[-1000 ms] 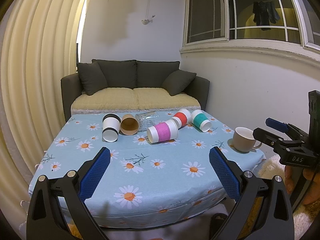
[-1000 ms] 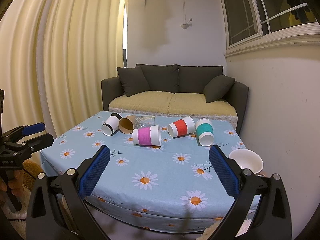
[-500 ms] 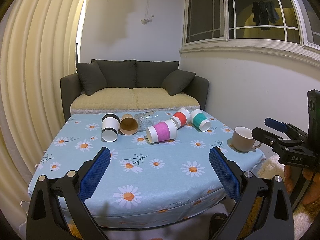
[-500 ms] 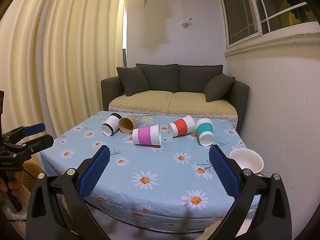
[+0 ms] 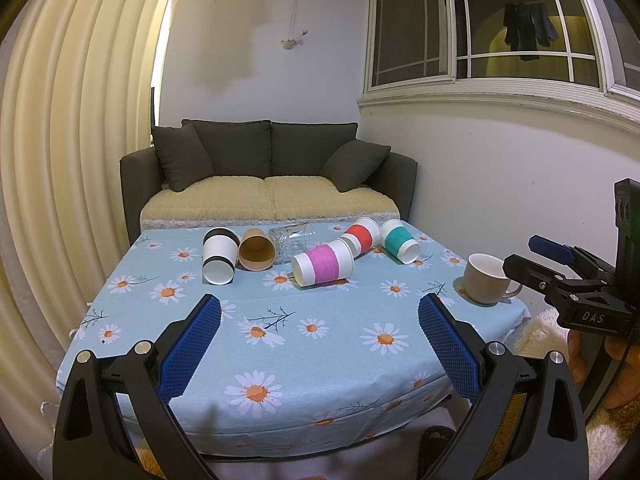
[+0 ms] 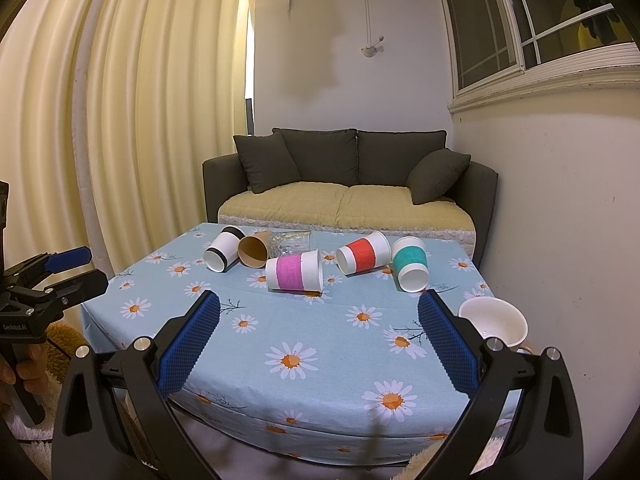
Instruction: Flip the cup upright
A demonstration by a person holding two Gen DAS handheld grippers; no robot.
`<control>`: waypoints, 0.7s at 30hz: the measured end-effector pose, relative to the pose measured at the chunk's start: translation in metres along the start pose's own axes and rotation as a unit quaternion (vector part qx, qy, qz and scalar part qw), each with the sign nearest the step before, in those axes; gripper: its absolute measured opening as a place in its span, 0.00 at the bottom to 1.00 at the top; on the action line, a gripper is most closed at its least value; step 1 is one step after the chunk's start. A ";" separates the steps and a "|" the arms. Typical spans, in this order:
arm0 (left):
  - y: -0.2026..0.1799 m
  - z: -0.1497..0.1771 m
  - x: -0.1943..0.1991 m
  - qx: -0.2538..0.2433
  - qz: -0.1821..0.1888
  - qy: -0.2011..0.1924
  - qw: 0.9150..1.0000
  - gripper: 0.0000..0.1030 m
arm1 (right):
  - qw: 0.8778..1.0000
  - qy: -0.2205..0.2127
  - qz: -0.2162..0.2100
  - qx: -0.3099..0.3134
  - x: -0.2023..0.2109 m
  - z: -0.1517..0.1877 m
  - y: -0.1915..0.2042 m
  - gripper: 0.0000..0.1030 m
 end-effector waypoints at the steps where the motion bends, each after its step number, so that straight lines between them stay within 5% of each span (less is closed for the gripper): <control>1: 0.001 0.000 0.000 0.000 0.000 0.000 1.000 0.94 | 1.000 0.000 0.000 0.000 0.000 0.000 0.000 0.95; 21: 0.000 0.000 -0.002 -0.003 -0.001 0.003 1.000 0.94 | 1.000 0.002 -0.003 -0.001 -0.001 0.000 0.002 0.95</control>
Point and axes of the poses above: each gripper's, at about its wrist camera, not at the fingertips, and x roughly against the way its jaws point, y to its left, z to its underside, the point moved 5 cm from there along -x, roughly the way its jaws point, and after that the axes turned 14 degrees about y, right-handed, at the moved point
